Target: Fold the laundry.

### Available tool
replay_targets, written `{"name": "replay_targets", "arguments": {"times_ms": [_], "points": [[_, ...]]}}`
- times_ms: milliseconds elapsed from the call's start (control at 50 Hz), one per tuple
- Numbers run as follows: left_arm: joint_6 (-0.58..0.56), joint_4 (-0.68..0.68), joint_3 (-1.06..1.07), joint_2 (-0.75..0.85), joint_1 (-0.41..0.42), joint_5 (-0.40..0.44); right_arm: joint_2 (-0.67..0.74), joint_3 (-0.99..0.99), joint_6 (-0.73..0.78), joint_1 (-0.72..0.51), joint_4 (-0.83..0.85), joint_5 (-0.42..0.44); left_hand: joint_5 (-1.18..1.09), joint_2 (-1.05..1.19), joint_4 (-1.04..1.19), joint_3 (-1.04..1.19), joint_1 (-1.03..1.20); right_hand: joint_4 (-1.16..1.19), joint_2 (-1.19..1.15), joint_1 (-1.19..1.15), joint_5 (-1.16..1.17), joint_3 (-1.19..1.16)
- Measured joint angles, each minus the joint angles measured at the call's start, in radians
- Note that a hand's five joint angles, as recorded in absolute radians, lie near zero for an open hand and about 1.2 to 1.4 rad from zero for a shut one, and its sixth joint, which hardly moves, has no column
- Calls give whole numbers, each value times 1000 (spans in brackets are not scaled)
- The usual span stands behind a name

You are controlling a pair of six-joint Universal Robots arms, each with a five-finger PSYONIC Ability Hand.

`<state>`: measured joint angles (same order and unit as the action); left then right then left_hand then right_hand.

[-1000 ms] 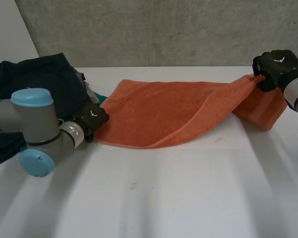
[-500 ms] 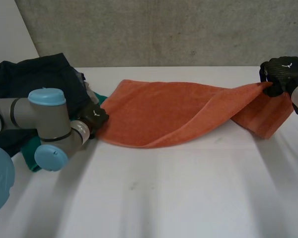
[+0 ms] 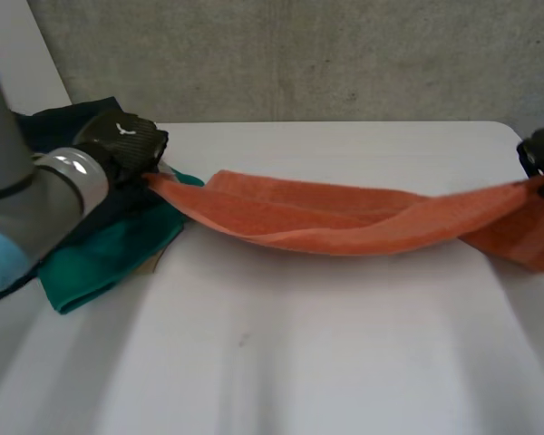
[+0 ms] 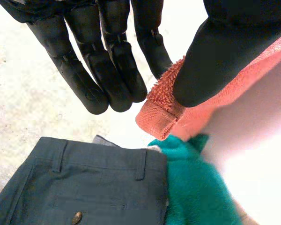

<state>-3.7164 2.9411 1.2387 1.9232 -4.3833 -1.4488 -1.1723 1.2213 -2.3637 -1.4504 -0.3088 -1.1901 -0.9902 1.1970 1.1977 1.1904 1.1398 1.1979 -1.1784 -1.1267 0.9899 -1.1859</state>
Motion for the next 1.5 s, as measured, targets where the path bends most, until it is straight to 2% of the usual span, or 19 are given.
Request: {"name": "replay_targets", "arguments": {"times_ms": [80,160,260,380,440,500,600,640,700,780,840,980,1200,1240,1280,1300,1320,1360,1500], "points": [[63,-48,18,-39,-10,26,-2,10,111,10,-120,1,0,0,0,0,0,0,0,0,0,0],[98,-75,11,-3,-8,29,17,23,139,-5,-160,-2,0,0,0,0,0,0,0,0,0,0],[111,-87,-58,132,-3,-2,75,15,121,-40,-121,-21,0,0,0,0,0,0,0,0,0,0],[107,-92,-256,304,4,-65,162,-71,71,-89,6,-59,0,1,0,0,0,0,0,0,0,-3],[109,-88,-364,328,9,-83,184,-138,27,-107,88,-76,0,1,1,1,0,2,-1,0,0,-6],[125,-69,-554,335,15,-105,203,-247,-80,-132,253,-107,0,2,1,2,0,2,-1,0,0,-7],[208,46,-817,285,25,-146,170,-331,-341,-162,616,-145,0,2,1,2,0,2,-1,0,0,-7],[228,71,-837,269,26,-155,157,-325,-385,-165,679,-148,0,2,1,2,0,2,-1,0,0,-7],[263,114,-823,235,26,-170,106,-261,-520,-170,888,-146,0,2,1,2,0,2,-1,0,0,-7],[282,129,-736,214,27,-172,82,-193,-565,-170,952,-132,0,3,1,2,0,2,-1,0,11,-7],[289,135,-646,207,28,-168,83,-155,-564,-172,930,-112,0,4,1,2,0,2,-1,0,11,-7],[306,159,-426,219,36,-160,140,-96,-491,-175,752,-49,0,4,1,2,0,2,-1,0,11,-7],[319,171,-199,263,43,-145,218,49,-148,-144,325,15,0,4,1,2,0,-2,6,4,8,-4],[319,170,-186,259,43,-137,209,65,-93,-133,248,24,0,4,1,2,0,-101,94,59,-77,93],[318,168,-178,251,42,-125,193,73,-52,-123,170,32,0,4,1,2,0,-425,421,365,-403,415],[318,168,-177,248,42,-121,188,72,-43,-121,147,35,0,4,1,2,0,-483,477,422,-462,470],[316,165,-175,237,42,-112,174,63,-29,-118,90,39,0,4,1,2,0,-651,640,586,-629,639],[315,160,-175,220,44,-103,159,39,-27,-121,33,44,0,4,1,2,0,-738,727,669,-725,725],[314,137,-182,139,56,-88,145,-97,-89,-159,-82,51,0,4,1,2,0,-768,734,683,-757,738]]}}
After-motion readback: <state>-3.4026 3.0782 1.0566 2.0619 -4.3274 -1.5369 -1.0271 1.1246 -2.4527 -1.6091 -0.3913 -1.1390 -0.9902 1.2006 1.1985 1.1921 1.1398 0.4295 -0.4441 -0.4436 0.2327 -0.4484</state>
